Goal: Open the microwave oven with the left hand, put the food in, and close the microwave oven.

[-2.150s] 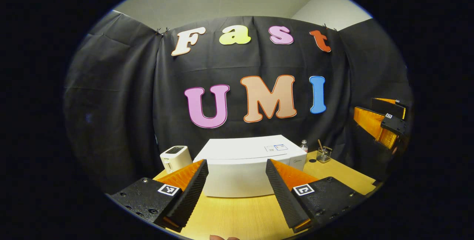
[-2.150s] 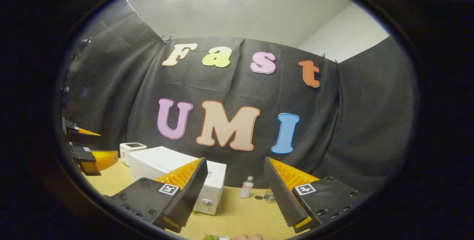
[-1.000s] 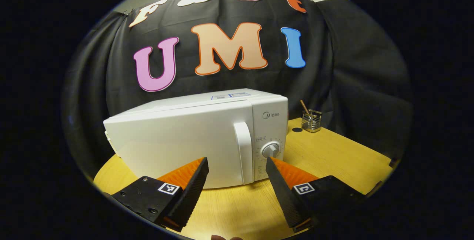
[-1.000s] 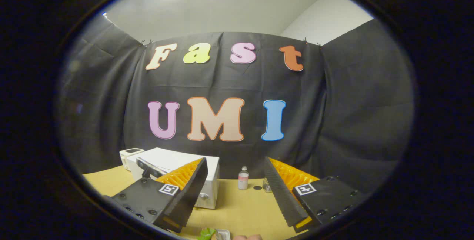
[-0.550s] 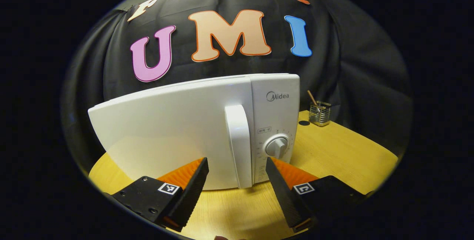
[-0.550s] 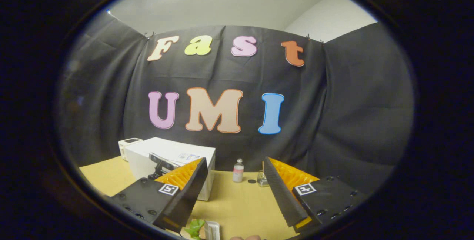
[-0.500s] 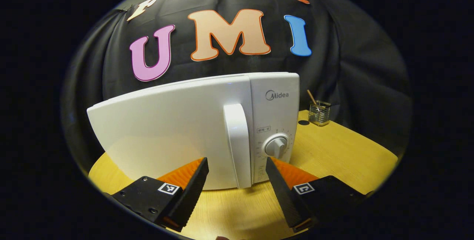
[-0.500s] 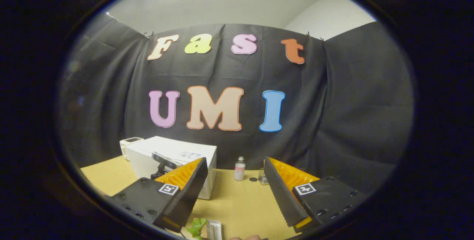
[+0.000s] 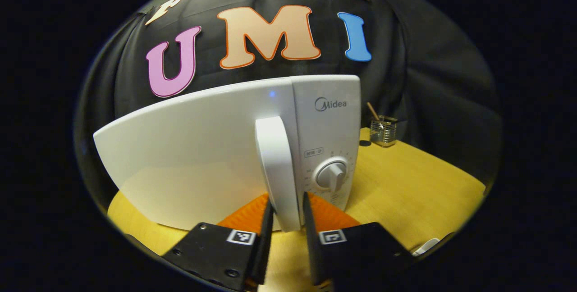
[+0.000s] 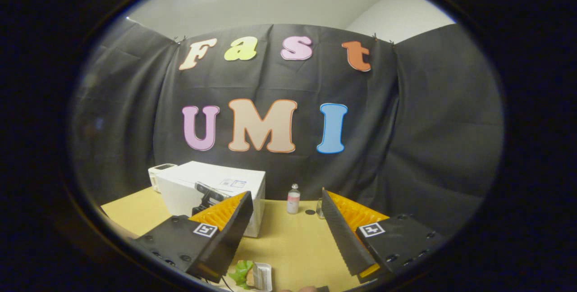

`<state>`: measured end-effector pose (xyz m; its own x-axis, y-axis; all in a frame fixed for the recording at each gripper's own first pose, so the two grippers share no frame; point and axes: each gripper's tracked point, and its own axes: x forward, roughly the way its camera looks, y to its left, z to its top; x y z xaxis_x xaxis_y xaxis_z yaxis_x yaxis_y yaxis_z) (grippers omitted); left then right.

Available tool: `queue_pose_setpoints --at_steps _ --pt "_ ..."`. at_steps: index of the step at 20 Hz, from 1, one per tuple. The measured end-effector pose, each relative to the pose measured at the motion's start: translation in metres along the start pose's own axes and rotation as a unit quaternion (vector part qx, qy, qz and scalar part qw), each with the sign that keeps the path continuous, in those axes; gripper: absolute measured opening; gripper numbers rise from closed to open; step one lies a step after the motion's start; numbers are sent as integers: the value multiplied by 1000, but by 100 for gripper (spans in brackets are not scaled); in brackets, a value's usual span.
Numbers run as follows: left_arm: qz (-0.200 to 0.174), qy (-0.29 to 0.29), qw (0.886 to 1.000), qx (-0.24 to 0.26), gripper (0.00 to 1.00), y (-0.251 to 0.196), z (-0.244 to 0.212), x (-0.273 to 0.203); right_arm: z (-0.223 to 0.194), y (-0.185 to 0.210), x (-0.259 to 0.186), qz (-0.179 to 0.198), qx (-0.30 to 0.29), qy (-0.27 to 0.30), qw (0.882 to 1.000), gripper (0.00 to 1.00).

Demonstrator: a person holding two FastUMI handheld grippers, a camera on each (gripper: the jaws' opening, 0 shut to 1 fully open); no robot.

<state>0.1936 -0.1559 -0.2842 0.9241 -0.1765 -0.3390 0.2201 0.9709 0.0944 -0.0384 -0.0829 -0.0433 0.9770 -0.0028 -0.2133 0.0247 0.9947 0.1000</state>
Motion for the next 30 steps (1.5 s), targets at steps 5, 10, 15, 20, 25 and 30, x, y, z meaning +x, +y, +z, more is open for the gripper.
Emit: queue_pose_setpoints --at_steps 5,10,15,20,25,30 --pt "-30 4 999 -43 12 -2 -1 -1 3 0 2 -3 -9 -5 1000 97" --pt "-37 27 998 -47 4 -4 -11 -24 -1 1 6 -2 -11 -7 1000 97" --pt "-89 39 994 -41 4 -2 -30 -88 -7 11 16 7 -6 -7 1000 97" --pt "-133 55 988 -50 5 13 -50 -151 -12 21 22 17 -12 -13 1000 97" --pt "-105 77 989 -62 6 48 -71 -207 -14 33 24 18 -26 -21 999 97" --pt "-48 99 993 -42 10 86 -91 -246 -26 54 26 30 -41 -9 999 97"
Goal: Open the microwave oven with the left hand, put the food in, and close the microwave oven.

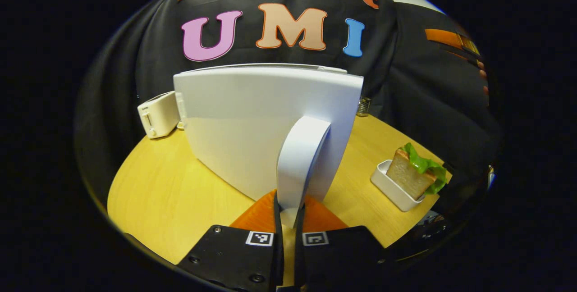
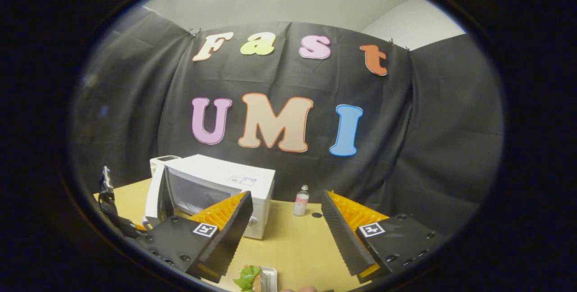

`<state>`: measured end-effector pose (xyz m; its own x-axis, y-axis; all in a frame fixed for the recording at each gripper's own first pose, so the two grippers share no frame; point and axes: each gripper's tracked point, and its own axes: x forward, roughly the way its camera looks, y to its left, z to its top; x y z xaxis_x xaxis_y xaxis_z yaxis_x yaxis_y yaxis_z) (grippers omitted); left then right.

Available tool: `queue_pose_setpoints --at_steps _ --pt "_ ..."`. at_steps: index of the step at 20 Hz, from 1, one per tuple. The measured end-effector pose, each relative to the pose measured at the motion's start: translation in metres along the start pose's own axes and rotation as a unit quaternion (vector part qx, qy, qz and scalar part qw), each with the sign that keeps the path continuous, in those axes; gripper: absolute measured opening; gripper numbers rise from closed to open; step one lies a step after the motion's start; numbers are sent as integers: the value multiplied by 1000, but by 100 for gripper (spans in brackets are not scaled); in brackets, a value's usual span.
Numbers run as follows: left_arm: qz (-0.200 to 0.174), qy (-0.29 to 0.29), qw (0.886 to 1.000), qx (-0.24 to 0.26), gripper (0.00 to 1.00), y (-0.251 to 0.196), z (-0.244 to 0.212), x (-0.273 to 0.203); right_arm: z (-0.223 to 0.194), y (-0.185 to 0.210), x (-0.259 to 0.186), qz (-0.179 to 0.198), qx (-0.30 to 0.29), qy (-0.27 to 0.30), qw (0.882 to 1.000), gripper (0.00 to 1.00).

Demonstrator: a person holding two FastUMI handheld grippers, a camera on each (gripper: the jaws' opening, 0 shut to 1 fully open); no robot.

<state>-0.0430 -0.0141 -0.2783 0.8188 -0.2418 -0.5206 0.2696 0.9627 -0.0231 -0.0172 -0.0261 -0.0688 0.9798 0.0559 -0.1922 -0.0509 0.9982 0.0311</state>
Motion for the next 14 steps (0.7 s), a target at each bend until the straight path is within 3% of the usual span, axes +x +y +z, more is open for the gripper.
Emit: queue_pose_setpoints --at_steps 5,7,10,11,12,14 --pt "35 23 998 -47 18 38 -17 -33 -11 22 4 12 4 18 1000 97" --pt "65 24 997 -46 17 61 -22 -46 -12 31 3 17 0 21 1000 97" --pt "76 8 996 -46 24 84 -14 -67 -18 40 0 20 -6 27 999 97" --pt "84 1 995 -52 34 94 -12 -72 -20 42 -1 16 -6 29 999 97" --pt "94 -5 994 -59 30 103 -10 -80 -25 47 -3 21 -6 34 999 97" --pt "114 -16 992 -60 47 118 -8 -92 -27 52 -4 19 -5 34 999 98"
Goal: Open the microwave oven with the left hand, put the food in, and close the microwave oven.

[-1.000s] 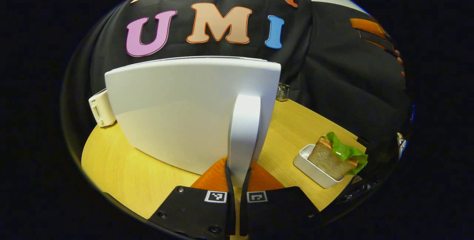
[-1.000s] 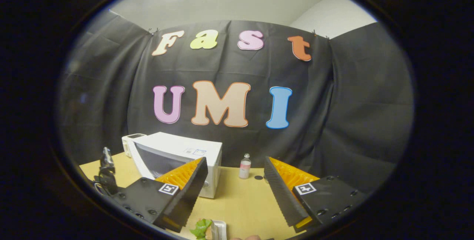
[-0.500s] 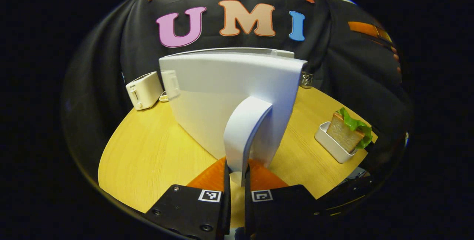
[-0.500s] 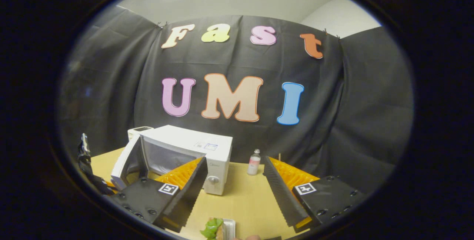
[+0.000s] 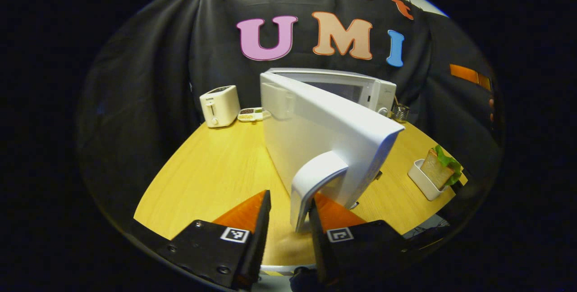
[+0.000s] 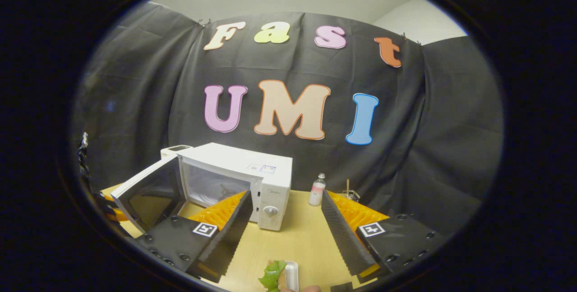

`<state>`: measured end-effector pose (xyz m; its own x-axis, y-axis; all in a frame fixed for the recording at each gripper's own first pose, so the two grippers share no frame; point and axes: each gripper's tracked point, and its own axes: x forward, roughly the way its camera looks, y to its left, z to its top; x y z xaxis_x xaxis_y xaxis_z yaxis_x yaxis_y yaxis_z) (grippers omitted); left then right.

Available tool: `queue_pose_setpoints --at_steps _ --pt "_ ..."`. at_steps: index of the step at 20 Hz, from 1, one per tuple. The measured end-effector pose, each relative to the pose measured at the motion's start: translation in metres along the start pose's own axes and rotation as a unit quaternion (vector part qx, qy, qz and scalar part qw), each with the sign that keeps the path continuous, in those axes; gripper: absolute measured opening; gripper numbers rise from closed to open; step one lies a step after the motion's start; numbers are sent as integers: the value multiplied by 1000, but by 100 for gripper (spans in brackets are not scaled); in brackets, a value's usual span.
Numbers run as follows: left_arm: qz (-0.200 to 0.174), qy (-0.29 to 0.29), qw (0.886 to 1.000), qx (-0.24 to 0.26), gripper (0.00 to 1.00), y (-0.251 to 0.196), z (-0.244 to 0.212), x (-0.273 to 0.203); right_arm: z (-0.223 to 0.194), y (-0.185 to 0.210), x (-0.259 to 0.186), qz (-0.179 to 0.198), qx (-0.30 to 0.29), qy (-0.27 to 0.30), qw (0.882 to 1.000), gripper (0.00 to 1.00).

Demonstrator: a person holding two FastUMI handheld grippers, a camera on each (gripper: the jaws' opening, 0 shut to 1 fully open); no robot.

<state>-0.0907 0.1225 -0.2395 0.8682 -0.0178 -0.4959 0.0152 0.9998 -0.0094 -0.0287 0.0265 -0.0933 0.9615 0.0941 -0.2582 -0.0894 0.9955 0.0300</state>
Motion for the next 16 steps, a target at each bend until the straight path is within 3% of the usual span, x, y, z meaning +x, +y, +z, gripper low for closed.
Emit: queue_pose_setpoints --at_steps 1,2,3,4,7,12,16 --pt "12 -8 1000 3 69 7 4 -6 -1 3 -2 1 2 -2 1000 98" --pt "32 -20 999 9 77 19 8 -15 -5 4 -4 0 4 -3 1000 98" --pt "38 -43 998 15 95 22 15 -20 -11 4 -6 -1 4 0 1000 98" --pt "51 -51 997 26 100 26 23 -29 -16 3 -9 -4 3 -1 1000 97" --pt "74 -59 994 46 98 36 31 -49 -44 5 -15 -1 3 16 1000 97" --pt "83 -88 993 11 98 41 58 -77 -90 4 -24 2 8 54 998 97" --pt "94 -123 988 11 98 47 89 -98 -139 4 -30 7 -7 99 995 98"
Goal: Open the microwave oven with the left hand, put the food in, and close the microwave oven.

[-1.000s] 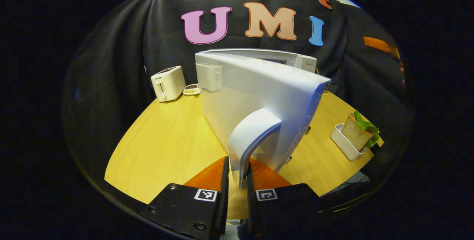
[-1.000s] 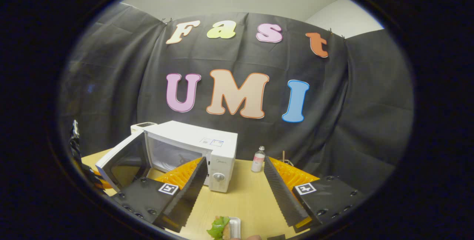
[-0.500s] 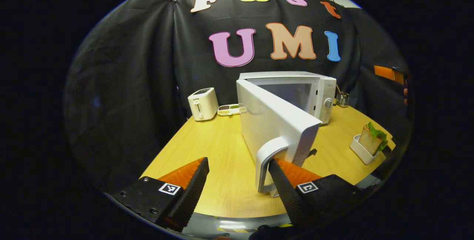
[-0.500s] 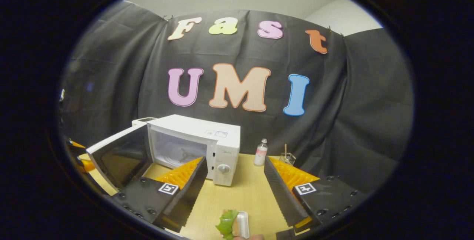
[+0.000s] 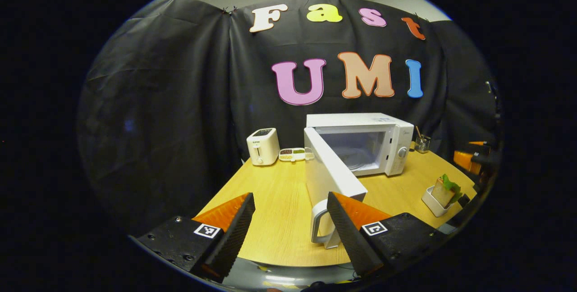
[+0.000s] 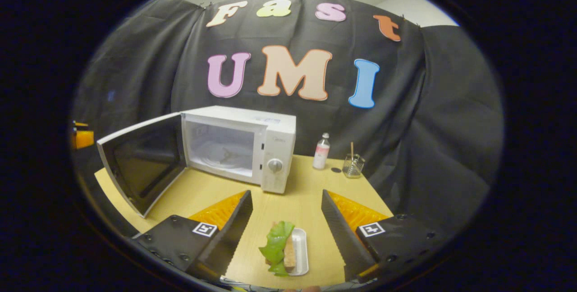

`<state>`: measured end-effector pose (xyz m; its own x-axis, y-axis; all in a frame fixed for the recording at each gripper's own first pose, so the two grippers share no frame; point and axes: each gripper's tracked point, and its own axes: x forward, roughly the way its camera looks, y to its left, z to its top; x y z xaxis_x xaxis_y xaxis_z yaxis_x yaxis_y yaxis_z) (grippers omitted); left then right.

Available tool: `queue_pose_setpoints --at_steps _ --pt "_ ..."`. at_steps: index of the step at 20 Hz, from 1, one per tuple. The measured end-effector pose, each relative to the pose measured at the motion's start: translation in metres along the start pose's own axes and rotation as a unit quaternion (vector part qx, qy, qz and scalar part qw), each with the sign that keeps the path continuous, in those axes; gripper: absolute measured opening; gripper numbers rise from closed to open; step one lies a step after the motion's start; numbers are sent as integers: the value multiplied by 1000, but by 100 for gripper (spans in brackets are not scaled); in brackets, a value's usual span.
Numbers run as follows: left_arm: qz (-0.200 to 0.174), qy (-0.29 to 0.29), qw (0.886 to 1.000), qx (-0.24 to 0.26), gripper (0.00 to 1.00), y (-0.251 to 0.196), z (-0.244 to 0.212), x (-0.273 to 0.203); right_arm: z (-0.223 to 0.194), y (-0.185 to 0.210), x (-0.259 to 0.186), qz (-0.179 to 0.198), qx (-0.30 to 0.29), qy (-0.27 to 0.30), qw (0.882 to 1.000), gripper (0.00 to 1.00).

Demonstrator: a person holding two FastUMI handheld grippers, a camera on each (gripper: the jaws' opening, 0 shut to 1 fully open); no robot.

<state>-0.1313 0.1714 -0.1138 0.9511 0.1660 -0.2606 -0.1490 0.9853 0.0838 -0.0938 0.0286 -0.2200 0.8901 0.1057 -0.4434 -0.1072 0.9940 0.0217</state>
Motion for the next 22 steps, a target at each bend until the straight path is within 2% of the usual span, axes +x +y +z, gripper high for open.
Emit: queue_pose_setpoints --at_steps 9,15,17,18,20,21,22 --pt "-1 -52 999 -12 98 -5 48 -3 -112 8 -4 19 -15 126 992 98" --pt "-6 -59 997 -53 97 -13 55 0 -130 1 -2 4 5 150 989 97" --pt "-9 -63 996 -57 96 -17 57 3 -136 6 -3 11 8 159 987 77" --pt "-11 -65 996 -54 96 -17 58 4 -135 7 -4 11 4 160 987 80" --pt "-12 -68 997 -42 97 -16 61 8 -138 7 0 8 1 162 987 49" --pt "-13 -71 997 -38 99 -16 64 9 -141 8 -1 12 3 170 985 49" --pt "-15 -73 997 -35 97 -18 65 11 -139 7 -4 9 2 171 985 49"
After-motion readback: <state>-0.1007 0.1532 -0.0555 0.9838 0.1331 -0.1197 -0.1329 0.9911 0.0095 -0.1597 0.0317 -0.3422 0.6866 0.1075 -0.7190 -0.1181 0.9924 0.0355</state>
